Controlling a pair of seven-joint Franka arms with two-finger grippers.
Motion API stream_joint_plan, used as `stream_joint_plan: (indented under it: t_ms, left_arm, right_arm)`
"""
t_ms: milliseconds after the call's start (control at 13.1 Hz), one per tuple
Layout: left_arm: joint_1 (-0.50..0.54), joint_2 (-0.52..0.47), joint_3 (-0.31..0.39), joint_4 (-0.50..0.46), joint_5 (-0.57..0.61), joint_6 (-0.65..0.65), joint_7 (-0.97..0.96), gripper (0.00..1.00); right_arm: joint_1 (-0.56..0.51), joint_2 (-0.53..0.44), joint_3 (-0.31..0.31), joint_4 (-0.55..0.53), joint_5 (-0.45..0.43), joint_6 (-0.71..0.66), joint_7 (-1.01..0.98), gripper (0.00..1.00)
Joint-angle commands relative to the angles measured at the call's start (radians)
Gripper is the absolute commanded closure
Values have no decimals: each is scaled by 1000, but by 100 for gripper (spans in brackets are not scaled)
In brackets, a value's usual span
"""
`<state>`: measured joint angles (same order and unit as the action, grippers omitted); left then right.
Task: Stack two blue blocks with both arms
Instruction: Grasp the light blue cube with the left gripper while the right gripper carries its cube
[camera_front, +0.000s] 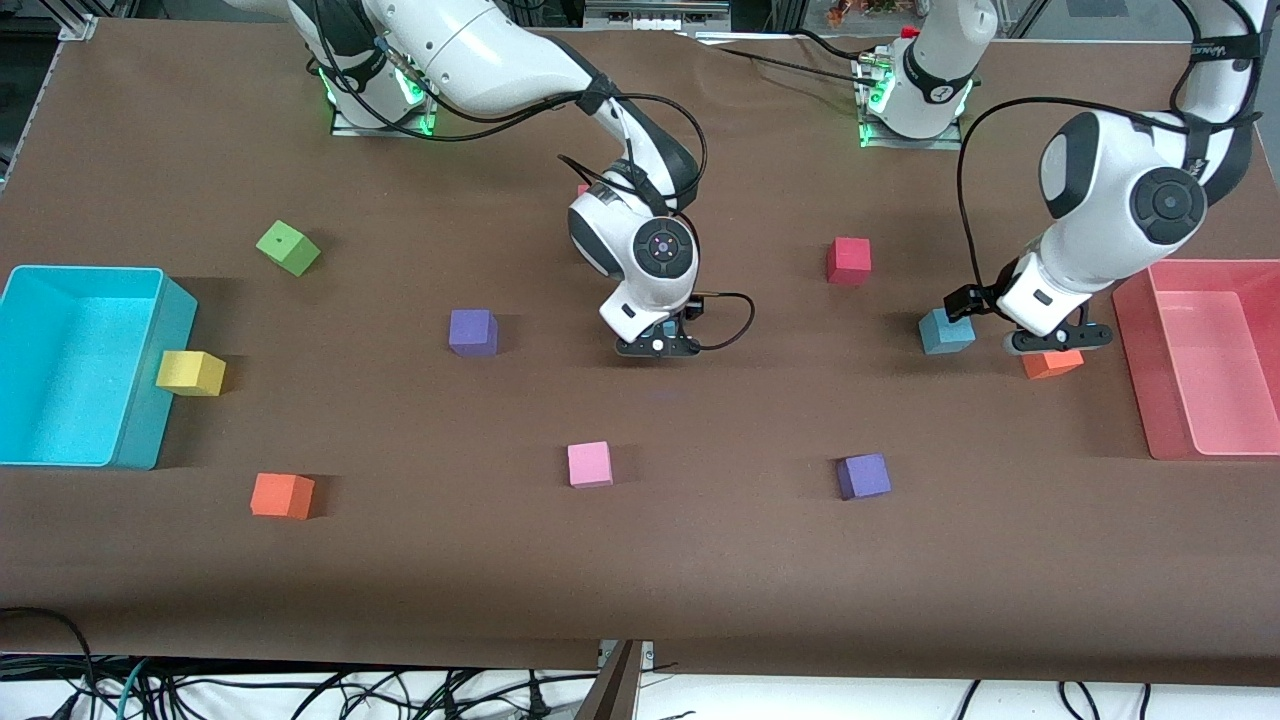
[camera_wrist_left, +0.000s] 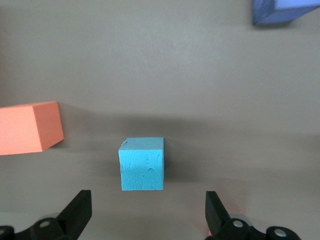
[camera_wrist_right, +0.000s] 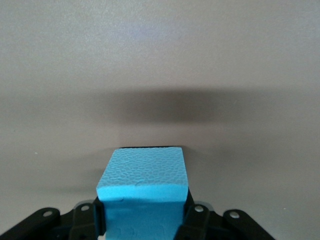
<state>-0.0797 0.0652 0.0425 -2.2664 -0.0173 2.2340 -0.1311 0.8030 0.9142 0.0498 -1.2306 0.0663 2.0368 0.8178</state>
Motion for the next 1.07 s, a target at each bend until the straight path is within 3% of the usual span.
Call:
stream_joint_plan:
  t_ms: [0, 534, 840, 992]
  left_arm:
    - [34, 25, 0, -76, 25, 111, 89, 0]
    - [32, 156, 0, -82, 10, 213, 88, 0]
    - [32, 212, 0, -85, 8, 272, 88, 1]
    - [32, 220, 0, -91, 8, 285, 88, 13]
  right_arm:
    - [18, 17, -10, 30, 18, 9, 18, 1]
    - [15, -8, -11, 36, 21, 33, -6, 0]
    - [-19, -99, -13, 34, 32, -116, -83, 0]
    - [-40, -141, -18, 33, 32, -171, -184, 0]
